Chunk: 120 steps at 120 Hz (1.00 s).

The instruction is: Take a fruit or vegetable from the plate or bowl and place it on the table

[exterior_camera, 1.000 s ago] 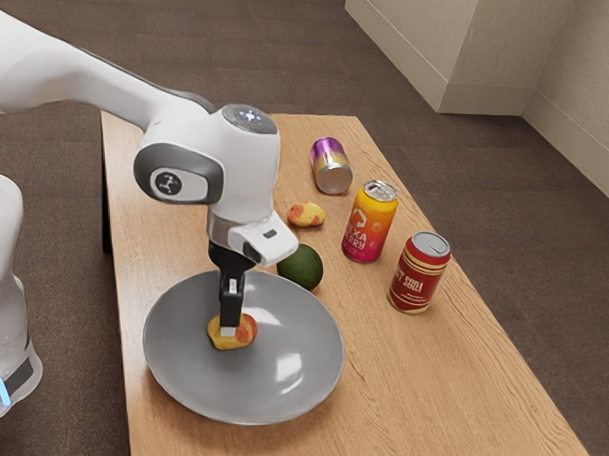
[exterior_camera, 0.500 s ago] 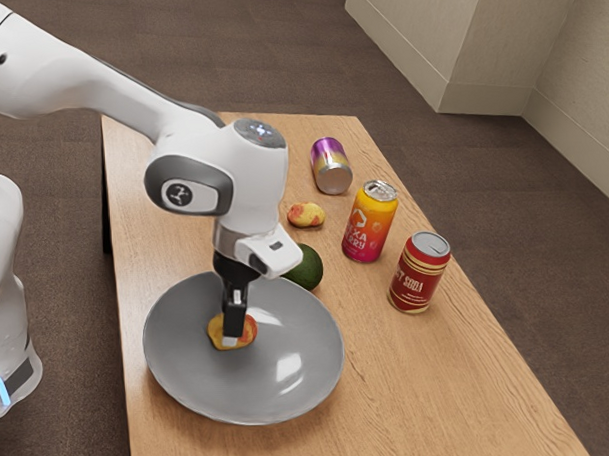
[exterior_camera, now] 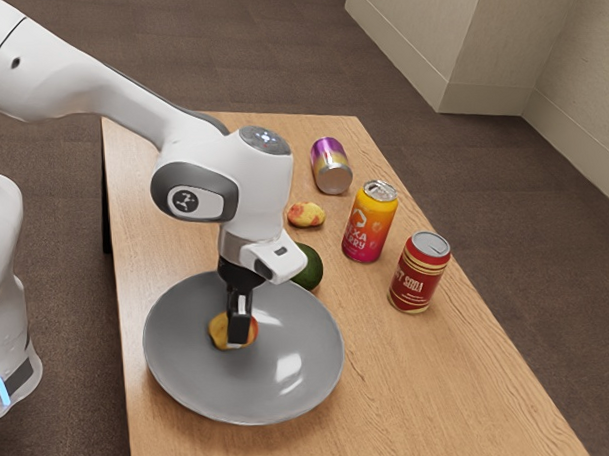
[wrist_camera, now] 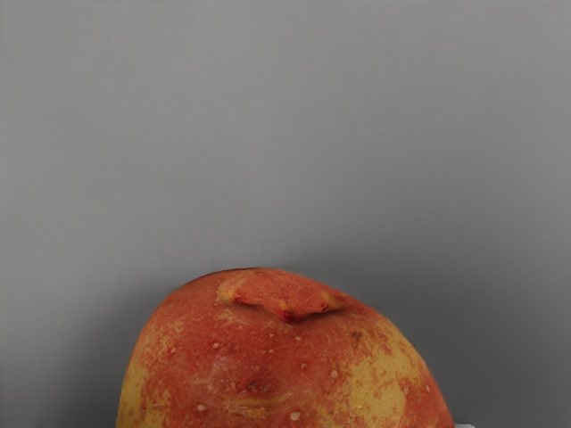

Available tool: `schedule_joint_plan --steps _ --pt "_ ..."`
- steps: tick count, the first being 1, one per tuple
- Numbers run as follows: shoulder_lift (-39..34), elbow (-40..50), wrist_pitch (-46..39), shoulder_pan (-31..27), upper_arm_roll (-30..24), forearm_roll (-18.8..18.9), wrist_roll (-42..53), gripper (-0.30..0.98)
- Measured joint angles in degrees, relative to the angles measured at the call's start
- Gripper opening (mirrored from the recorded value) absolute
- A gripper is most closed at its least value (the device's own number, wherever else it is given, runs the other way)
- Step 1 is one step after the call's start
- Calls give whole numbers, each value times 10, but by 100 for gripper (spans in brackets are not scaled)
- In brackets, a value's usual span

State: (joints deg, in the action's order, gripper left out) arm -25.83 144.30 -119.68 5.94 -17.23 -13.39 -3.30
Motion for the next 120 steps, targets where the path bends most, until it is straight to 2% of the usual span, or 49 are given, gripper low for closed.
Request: schedule_joint_plan --steps 25,43,60,72,85,106,120 --pt "-6 -17 4 0 0 3 -4 32" --pt "-11 -88 29 -2 0 12 -6 32" --pt "48 -211 63 -7 -11 41 -7 33" --pt "78 -256 79 -7 -40 50 -7 33" --pt "120 -313 94 -19 -44 73 -7 33" --pt "259 -456 123 -32 -46 122 -6 32" --pt "302 -493 137 -37 -49 141 -6 32"
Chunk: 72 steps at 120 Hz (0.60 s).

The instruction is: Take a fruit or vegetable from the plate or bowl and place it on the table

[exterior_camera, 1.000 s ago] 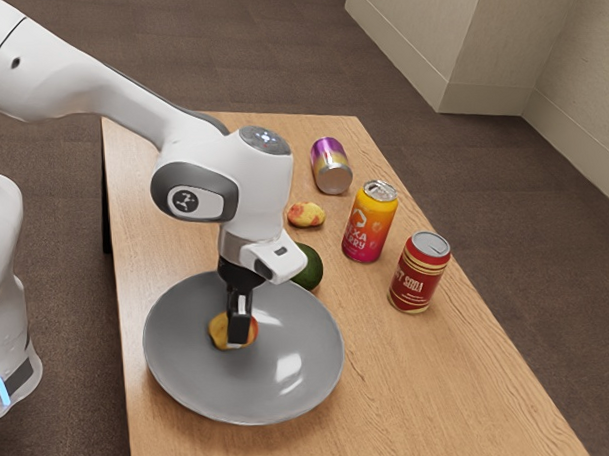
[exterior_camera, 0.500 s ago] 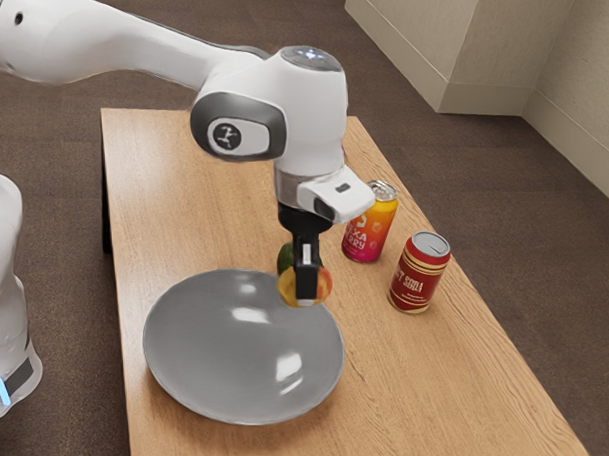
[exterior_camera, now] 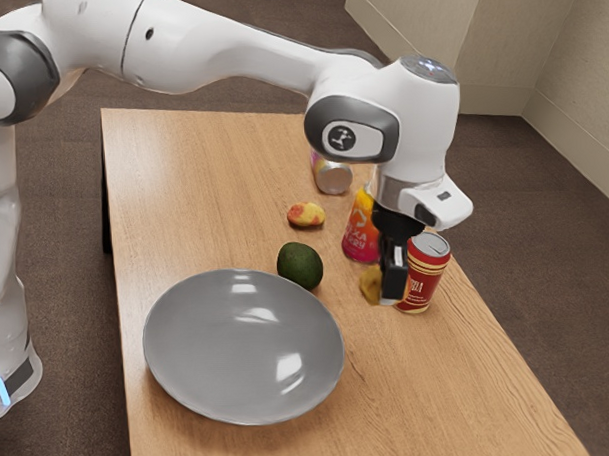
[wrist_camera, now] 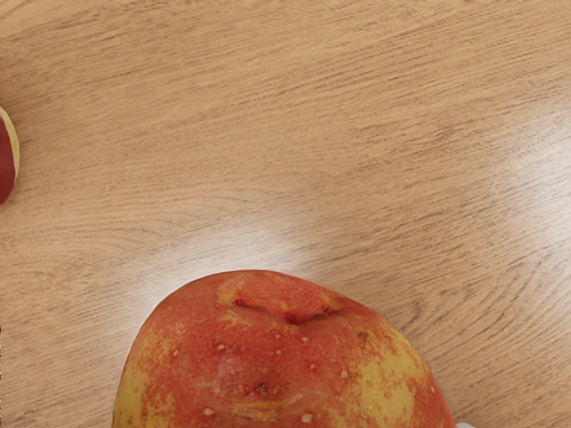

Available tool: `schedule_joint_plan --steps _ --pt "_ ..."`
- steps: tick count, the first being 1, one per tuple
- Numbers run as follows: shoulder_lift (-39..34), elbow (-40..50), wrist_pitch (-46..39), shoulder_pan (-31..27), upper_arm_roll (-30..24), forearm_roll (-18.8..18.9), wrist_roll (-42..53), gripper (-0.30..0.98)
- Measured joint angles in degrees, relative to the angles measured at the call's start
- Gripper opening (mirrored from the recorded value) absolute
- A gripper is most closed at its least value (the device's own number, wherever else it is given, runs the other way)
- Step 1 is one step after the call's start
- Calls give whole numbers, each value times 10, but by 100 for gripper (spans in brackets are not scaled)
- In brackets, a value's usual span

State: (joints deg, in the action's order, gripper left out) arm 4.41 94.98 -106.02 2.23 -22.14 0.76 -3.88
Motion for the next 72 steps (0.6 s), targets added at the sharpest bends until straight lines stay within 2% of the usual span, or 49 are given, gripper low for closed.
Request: schedule_joint_plan --steps 20,57,61,72 --pt "41 -42 10 61 0 20 0 33" --pt "85 -87 16 89 3 35 1 32" --pt "88 -90 16 91 3 36 1 42" --pt "90 -92 16 91 2 37 3 54"
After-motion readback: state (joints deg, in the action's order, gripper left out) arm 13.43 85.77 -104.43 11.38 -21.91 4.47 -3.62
